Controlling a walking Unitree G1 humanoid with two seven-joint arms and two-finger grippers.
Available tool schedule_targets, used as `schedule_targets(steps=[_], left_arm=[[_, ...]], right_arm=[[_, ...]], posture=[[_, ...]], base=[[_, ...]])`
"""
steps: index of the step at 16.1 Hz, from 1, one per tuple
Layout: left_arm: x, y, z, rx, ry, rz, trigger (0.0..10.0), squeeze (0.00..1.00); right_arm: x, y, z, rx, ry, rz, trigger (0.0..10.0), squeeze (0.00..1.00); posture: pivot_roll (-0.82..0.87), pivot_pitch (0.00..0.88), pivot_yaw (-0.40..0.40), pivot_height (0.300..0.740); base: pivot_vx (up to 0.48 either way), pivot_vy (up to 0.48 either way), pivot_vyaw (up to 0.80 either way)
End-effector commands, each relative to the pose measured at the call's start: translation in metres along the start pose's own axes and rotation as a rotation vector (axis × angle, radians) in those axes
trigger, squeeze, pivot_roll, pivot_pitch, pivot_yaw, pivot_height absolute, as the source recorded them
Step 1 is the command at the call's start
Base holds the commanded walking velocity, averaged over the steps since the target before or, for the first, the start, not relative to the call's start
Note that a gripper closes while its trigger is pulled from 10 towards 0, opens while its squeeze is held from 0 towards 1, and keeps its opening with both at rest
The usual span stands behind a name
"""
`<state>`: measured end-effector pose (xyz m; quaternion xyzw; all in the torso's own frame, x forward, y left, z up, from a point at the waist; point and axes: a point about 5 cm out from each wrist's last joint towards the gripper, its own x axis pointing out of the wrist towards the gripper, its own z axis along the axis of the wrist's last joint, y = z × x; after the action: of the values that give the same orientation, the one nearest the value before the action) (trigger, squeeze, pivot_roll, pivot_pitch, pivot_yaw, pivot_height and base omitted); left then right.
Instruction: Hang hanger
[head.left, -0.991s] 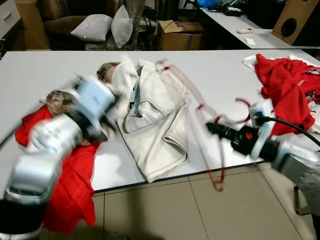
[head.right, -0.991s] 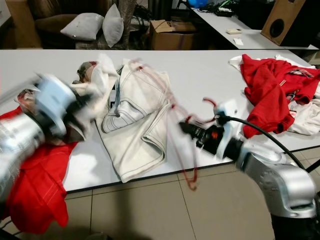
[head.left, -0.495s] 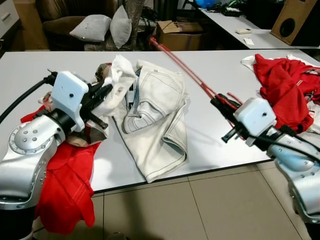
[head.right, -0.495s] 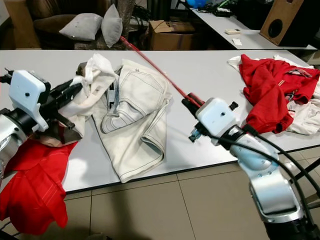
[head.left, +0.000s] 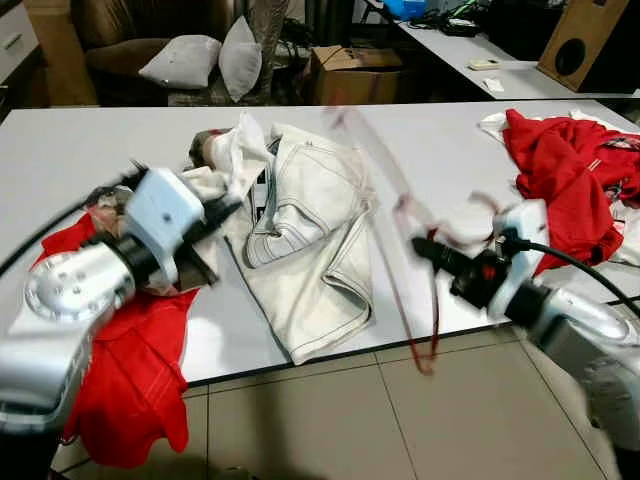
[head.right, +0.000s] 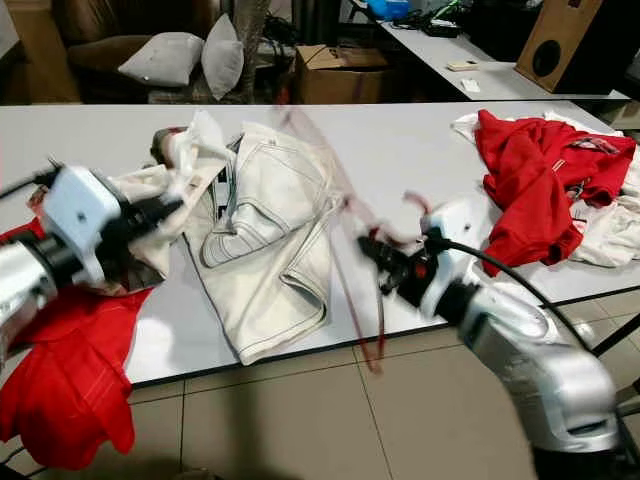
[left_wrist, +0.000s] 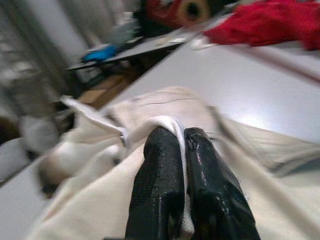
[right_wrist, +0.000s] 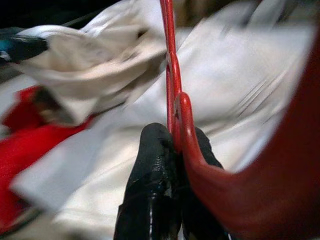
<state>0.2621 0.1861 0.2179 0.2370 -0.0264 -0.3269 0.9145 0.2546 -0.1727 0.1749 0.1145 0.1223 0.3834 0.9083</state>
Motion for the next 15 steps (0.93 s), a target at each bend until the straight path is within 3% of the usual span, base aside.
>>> schedule_targets(steps=[1,2,3,6,12,15], left_arm=[[-0.003,-0.016,0.007,-0.016,-0.009,-0.137,0.0,0.0],[-0.013,-0.03,0.009,-0.069,0.031,-0.283,0.0,0.0],[-0.02,-0.035,0.013,-0.118,0.048,-0.347,0.0,0.0],[-0.031,-0.034,0.014,-0.156,0.095,-0.401,0.0,0.0],[-0.006,0.003,0.006,-0.045,0.089,-0.006,0.0,0.0],[-0.001,0.013,0.012,-0.038,0.041,0.069,0.0,0.0]], right_arm=[[-0.003,0.0,0.0,0.121,0.022,0.067,10.0,0.0],[-0.003,0.004,-0.002,0.191,0.063,0.136,10.0,0.0],[-0.003,0.007,0.001,0.221,0.073,0.177,10.0,0.0],[-0.008,0.014,0.001,0.294,0.133,0.243,10.0,0.0],[-0.028,0.019,-0.01,0.42,0.332,0.277,10.0,0.0],[-0.037,0.02,-0.014,0.47,0.376,0.277,10.0,0.0]], posture=[[0.05,0.003,-0.06,0.74],[0.06,0.003,-0.076,0.74],[0.06,0.003,-0.076,0.74],[0.07,0.0,-0.089,0.74],[0.05,0.0,-0.078,0.74],[0.05,0.007,-0.079,0.74]], base=[[0.0,0.0,0.0],[0.0,0.0,0.0],[0.0,0.0,0.0],[0.0,0.0,0.0],[0.0,0.0,0.0],[0.0,0.0,0.0]])
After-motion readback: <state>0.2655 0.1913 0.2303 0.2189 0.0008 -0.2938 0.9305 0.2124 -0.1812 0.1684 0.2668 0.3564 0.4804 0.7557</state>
